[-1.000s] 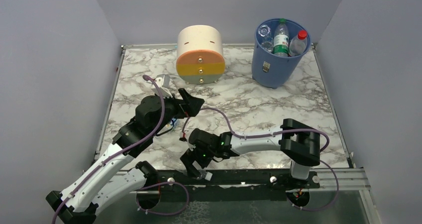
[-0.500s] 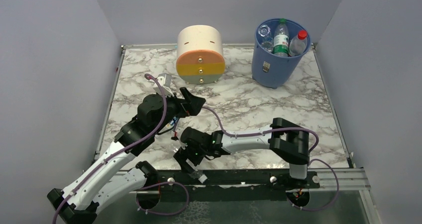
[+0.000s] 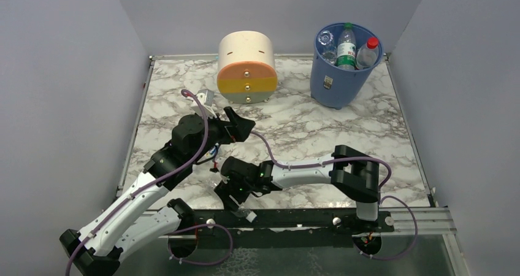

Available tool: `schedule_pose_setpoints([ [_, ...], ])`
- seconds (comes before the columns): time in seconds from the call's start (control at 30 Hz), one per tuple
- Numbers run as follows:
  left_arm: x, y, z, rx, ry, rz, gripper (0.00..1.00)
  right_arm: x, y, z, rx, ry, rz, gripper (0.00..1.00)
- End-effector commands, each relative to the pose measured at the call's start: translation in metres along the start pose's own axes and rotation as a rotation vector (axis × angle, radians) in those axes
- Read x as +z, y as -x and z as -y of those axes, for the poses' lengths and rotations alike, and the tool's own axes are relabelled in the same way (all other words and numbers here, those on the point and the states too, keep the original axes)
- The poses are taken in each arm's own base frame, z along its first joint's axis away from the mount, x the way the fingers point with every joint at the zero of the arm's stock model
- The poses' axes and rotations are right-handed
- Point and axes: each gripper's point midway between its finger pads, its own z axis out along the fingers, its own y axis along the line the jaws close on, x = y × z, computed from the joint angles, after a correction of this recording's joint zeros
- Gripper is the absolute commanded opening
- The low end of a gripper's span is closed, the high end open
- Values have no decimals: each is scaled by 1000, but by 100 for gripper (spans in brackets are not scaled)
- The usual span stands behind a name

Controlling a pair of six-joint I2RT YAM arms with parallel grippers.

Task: Put the plastic bottles in the bin
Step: Pick up the plastic bottle at the center of the board.

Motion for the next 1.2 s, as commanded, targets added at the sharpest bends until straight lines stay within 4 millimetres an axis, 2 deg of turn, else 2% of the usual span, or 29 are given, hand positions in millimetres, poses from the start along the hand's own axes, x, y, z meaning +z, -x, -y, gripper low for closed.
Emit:
schedule_pose_setpoints([
  [0.0, -4, 20, 19, 9, -62, 49, 99, 2, -23, 18, 20, -90, -62, 62],
  [0.2, 2, 18, 18, 14, -61, 47, 99, -10, -33, 38, 76, -128, -71, 61],
  [0.47, 12, 20, 21, 32, -65, 43, 99, -40, -25, 66, 151, -172, -25, 59],
  [0.83, 27, 16, 21, 35, -71, 24, 99, -77, -30, 113, 271, -222, 23, 55],
  [1.17, 40, 8, 19, 36, -74, -4, 99, -106, -19, 132, 320, -236, 91, 51],
])
